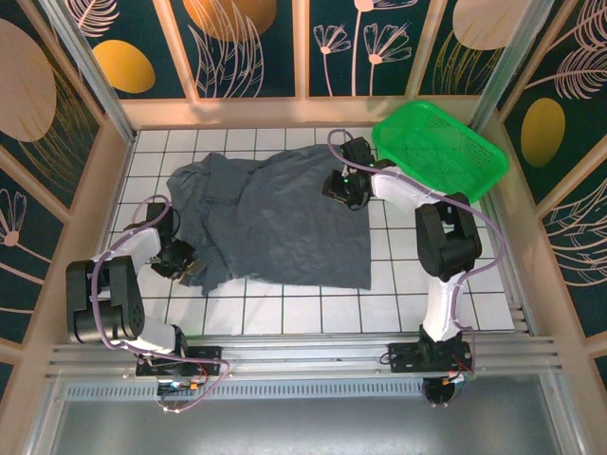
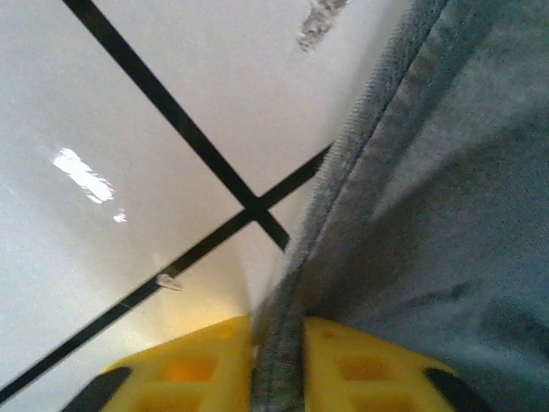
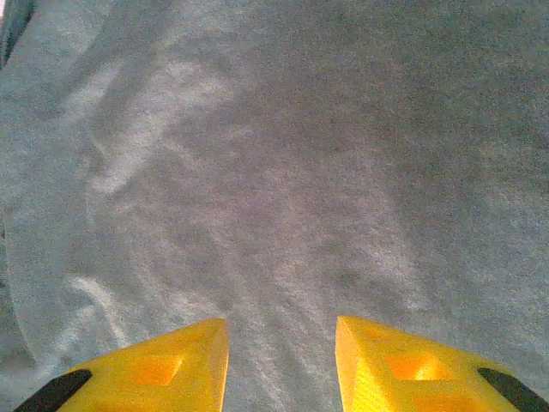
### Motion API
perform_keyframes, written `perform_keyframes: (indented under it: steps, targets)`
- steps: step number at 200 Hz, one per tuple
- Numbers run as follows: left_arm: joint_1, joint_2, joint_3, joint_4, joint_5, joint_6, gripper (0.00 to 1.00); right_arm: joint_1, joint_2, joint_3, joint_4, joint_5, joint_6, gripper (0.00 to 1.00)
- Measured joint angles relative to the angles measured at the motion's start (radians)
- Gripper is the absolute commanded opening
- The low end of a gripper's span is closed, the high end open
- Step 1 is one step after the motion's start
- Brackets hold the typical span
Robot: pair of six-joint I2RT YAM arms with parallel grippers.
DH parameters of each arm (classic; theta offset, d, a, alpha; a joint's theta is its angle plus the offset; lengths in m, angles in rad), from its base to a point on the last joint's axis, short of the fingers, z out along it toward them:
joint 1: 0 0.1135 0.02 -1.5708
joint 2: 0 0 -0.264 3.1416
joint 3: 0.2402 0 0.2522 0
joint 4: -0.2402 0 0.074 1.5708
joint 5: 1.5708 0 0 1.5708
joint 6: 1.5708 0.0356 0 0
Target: Fold and stack the t-shirts
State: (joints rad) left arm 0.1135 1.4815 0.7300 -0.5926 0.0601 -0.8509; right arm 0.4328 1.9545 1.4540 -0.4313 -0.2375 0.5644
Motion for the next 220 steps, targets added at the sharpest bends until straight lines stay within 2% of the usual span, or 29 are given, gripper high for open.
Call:
perform_keyframes:
  steps: [39,102,140,188,220]
  targets:
    - [-0.002,0.007,0.025,0.013,-0.019,0.014,0.0,-0.001,-0.081,-0.101,-0.008,0.005,0.0,0.38]
    - [-0.003,-0.041,0.175,-0.014,-0.107,0.039,0.0,0.005,-0.372,-0.378,-0.102,0.064,-0.029,0.42]
    - [-0.003,-0.047,0.219,-0.033,-0.157,0.038,0.0,0.091,-0.506,-0.539,-0.173,0.117,-0.039,0.54]
    - [-0.003,-0.046,0.269,-0.048,-0.197,0.026,0.0,0.212,-0.578,-0.676,-0.255,0.148,0.005,0.58]
    - [-0.003,-0.046,0.269,-0.046,-0.2,0.007,0.0,0.237,-0.574,-0.703,-0.266,0.167,0.027,0.58]
